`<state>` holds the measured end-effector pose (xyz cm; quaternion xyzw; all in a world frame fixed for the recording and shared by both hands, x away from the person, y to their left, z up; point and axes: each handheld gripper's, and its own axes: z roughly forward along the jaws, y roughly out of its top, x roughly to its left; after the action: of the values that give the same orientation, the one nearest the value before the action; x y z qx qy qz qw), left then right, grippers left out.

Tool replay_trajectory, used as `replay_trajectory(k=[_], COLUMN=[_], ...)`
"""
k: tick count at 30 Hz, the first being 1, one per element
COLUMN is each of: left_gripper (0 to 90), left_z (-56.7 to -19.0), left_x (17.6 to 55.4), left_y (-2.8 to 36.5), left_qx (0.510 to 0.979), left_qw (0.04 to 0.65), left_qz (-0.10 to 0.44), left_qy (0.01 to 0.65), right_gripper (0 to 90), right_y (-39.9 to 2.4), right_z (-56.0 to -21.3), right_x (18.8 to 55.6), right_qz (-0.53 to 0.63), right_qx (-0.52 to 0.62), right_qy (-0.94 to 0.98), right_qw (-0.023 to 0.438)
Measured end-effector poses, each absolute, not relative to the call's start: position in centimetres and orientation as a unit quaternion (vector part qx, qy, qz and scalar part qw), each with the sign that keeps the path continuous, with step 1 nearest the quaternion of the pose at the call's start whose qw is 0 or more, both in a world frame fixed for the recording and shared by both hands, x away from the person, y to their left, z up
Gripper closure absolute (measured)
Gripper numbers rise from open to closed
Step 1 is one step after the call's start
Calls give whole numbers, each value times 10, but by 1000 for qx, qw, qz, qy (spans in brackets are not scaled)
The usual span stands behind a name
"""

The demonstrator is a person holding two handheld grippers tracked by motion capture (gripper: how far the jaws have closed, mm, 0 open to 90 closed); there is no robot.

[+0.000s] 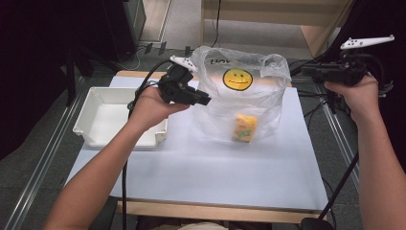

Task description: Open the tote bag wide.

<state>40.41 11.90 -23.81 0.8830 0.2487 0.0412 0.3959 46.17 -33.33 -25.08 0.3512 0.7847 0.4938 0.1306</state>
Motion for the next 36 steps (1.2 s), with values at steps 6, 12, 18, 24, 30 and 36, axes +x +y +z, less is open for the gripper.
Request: replay_trajectory(k=[6, 12, 18, 24, 30, 36], left_gripper=[882, 898, 900, 900, 900, 900], left_z=[-209, -192, -174, -163, -163, -191], left_x=[426, 446, 475, 506, 530, 543], left_y=[107, 93, 74, 62, 48, 36], left_qx=[881, 882, 879, 870, 854, 851], left_qw=[396, 385, 377, 369, 380, 374], left_qz=[61, 83, 92, 104, 100, 81], left_qy=[252, 258, 277, 310, 341, 360], right_gripper=[889, 900, 900, 900, 900, 900], right_y=[-300, -269, -233, -200, -178, -171], right_z=[-213, -197, -190, -185, -194, -221], right_x=[478, 494, 510, 525, 539, 543], right_qz=[483, 475, 469, 461, 444, 433], right_qx=[320, 306, 285, 278, 282, 288], right_qy=[804, 815, 829, 837, 845, 851], right_qw=[136, 126, 110, 101, 96, 76])
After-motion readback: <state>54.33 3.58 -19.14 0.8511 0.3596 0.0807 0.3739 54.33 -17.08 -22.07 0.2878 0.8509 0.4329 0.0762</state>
